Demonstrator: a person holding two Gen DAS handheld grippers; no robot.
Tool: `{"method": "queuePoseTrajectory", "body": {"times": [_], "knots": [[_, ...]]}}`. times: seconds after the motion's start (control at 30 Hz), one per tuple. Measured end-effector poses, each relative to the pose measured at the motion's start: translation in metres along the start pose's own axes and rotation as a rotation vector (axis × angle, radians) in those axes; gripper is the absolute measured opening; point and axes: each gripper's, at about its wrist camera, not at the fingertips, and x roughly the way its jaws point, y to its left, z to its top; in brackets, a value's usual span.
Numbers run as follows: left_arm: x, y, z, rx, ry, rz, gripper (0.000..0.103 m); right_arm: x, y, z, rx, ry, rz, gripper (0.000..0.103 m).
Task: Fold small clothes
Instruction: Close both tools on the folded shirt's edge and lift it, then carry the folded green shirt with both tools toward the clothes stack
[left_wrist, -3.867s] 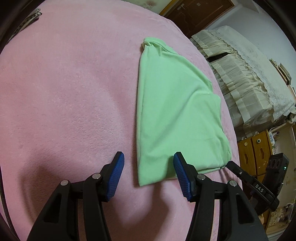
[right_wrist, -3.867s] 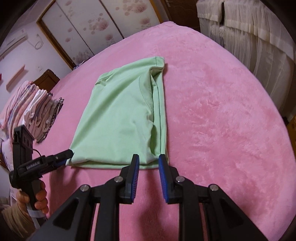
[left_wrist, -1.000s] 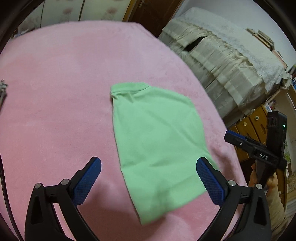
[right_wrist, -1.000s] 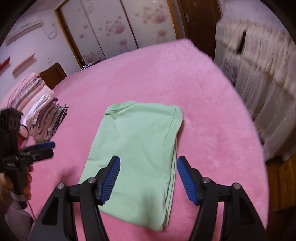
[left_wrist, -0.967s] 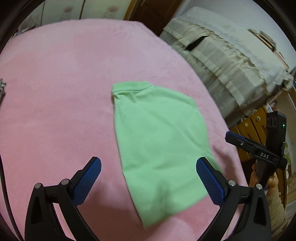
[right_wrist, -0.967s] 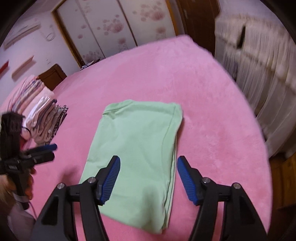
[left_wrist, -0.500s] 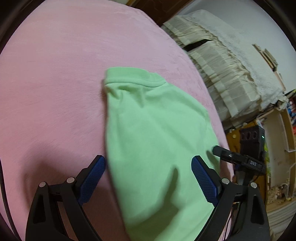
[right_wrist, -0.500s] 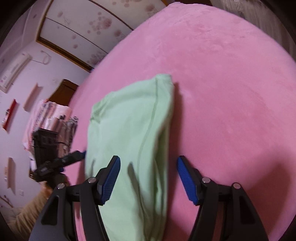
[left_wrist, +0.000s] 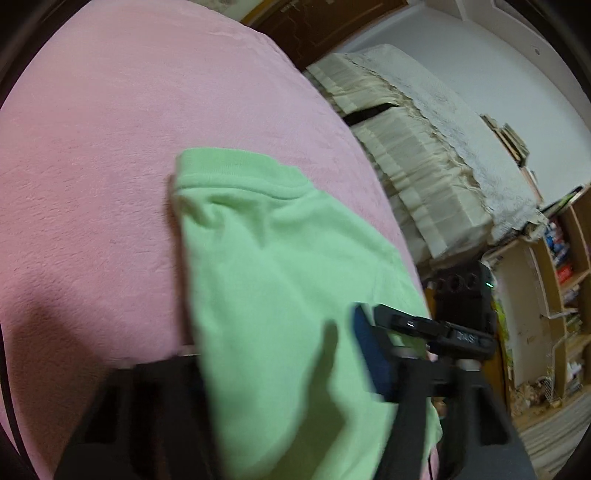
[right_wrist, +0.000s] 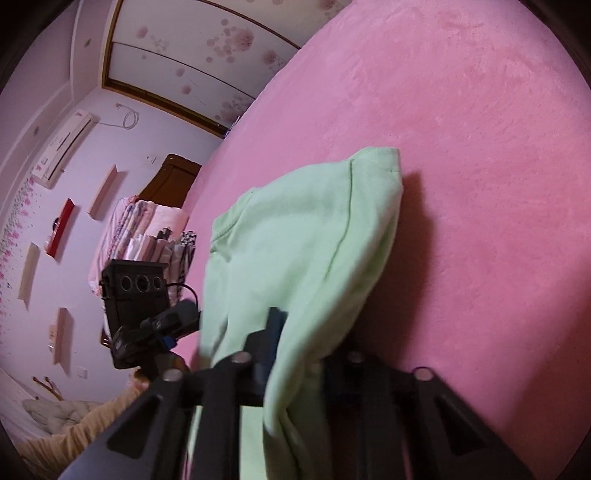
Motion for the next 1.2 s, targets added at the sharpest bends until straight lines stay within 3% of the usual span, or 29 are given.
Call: {"method": "queuePoseTrajectory", "body": {"times": [0.1, 0.3, 0.57, 0.77, 0.9, 1.03, 1.2], "knots": [[-0.001, -0.001, 0.001, -0.01, -0.016, 0.067, 0.008, -0.003, 0.011, -0.004, -0.049, -0.03, -0.063, 0.011], [-0.017, -0.046, 0.001, 0.115, -0.071, 0.244, 0.004, -0.012, 0.055, -0.008, -0.173, -0.089, -0.253, 0.01], [-0.102, -0.12, -0.008, 0.252, -0.193, 0.297, 0.004, -0.066, 0.162, -0.032, -0.356, -0.213, -0.348, 0.009], [-0.215, -0.167, -0.024, 0.303, -0.325, 0.302, 0.004, -0.104, 0.28, -0.065, -0.546, -0.277, -0.368, 0.009], [-0.316, -0.18, -0.037, 0.347, -0.407, 0.352, 0.006, -0.107, 0.368, -0.085, -0.669, -0.303, -0.328, 0.009], [-0.407, -0.174, -0.039, 0.377, -0.471, 0.44, 0.007, -0.086, 0.444, -0.095, -0.749, -0.315, -0.26, 0.009], [-0.52, -0.15, -0.034, 0.409, -0.556, 0.62, 0.007, -0.026, 0.536, -0.094, -0.804, -0.326, -0.162, 0.009]]}}
